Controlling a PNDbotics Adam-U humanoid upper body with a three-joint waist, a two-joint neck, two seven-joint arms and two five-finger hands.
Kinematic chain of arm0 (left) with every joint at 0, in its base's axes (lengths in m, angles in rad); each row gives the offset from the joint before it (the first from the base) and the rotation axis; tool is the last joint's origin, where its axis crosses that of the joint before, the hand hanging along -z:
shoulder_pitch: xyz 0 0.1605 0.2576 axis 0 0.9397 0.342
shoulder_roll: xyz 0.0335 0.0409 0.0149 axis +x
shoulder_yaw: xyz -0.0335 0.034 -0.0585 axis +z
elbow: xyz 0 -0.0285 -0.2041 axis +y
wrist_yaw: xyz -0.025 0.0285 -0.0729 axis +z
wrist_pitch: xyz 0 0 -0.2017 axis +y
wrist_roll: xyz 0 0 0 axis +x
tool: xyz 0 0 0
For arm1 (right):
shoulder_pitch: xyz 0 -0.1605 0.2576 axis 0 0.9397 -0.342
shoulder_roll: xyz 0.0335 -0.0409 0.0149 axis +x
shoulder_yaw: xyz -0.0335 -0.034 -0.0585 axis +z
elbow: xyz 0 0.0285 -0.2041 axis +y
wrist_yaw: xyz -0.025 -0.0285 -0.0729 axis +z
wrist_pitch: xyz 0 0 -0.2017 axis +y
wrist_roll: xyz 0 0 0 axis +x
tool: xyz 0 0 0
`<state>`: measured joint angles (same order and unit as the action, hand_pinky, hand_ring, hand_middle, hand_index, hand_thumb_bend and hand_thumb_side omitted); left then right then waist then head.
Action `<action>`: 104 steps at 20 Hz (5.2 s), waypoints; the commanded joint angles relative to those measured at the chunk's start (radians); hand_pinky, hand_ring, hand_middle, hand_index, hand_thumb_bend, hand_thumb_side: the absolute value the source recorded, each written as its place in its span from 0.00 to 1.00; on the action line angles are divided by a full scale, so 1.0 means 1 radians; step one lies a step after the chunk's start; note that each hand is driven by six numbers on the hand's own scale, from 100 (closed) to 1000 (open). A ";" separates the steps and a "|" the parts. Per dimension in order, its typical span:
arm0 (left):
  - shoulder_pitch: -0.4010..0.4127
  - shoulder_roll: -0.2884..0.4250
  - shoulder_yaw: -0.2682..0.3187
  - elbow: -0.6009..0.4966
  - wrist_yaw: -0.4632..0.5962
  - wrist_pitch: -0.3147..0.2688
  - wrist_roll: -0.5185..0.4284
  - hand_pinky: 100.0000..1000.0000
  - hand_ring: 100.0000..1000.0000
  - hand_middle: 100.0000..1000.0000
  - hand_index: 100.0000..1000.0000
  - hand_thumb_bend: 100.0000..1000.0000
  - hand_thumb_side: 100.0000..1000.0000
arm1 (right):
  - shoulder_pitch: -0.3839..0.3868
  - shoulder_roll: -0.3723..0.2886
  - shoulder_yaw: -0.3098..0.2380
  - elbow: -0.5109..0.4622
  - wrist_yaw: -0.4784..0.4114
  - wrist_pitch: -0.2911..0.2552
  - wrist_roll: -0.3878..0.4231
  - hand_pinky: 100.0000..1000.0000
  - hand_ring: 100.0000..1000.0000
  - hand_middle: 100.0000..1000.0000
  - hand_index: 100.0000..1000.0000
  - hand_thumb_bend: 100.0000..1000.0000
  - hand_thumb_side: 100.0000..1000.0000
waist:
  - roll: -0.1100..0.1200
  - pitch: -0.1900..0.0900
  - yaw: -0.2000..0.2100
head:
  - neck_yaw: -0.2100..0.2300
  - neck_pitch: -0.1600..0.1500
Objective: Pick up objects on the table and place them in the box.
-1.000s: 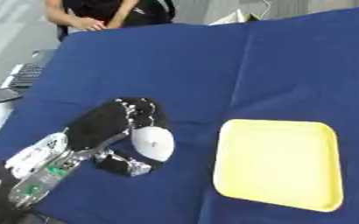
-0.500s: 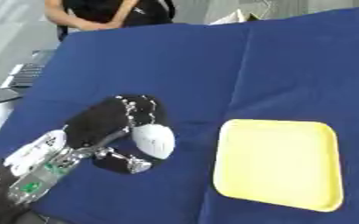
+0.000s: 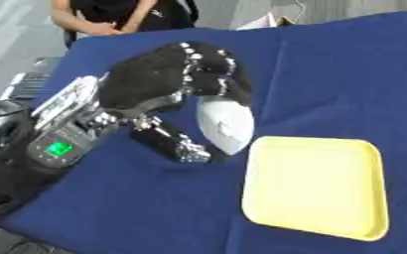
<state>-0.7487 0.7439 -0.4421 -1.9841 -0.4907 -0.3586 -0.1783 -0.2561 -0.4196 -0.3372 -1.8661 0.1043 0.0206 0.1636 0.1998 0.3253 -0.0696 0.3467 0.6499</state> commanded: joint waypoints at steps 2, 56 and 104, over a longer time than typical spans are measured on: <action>-0.185 -0.031 -0.093 -0.015 0.155 0.057 -0.208 0.68 0.64 0.63 0.39 0.00 0.16 | -0.013 -0.019 0.003 -0.004 -0.005 -0.011 0.005 0.78 0.80 0.94 1.00 0.00 0.96 | -0.015 -0.018 -0.006 | 0.005 -0.021; -0.337 -0.299 -0.240 0.549 -0.207 -0.147 -0.245 0.67 0.67 0.61 0.40 0.00 0.18 | -0.028 -0.001 0.002 0.003 -0.008 -0.025 0.007 0.78 0.80 0.94 1.00 0.00 0.96 | -0.041 0.013 -0.019 | -0.001 -0.054; -0.309 -0.299 -0.234 0.481 -0.071 -0.297 -0.265 0.87 0.72 0.77 0.84 0.06 0.84 | -0.029 0.003 0.002 0.003 -0.010 -0.025 0.010 0.78 0.80 0.94 1.00 0.00 0.96 | -0.048 0.016 -0.014 | 0.002 -0.071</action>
<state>-1.0471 0.4277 -0.6945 -1.4796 -0.6137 -0.6489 -0.4331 -0.2754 -0.4090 -0.3304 -1.8481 0.0952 -0.0042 0.1720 0.1647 0.3584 -0.0843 0.3455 0.5929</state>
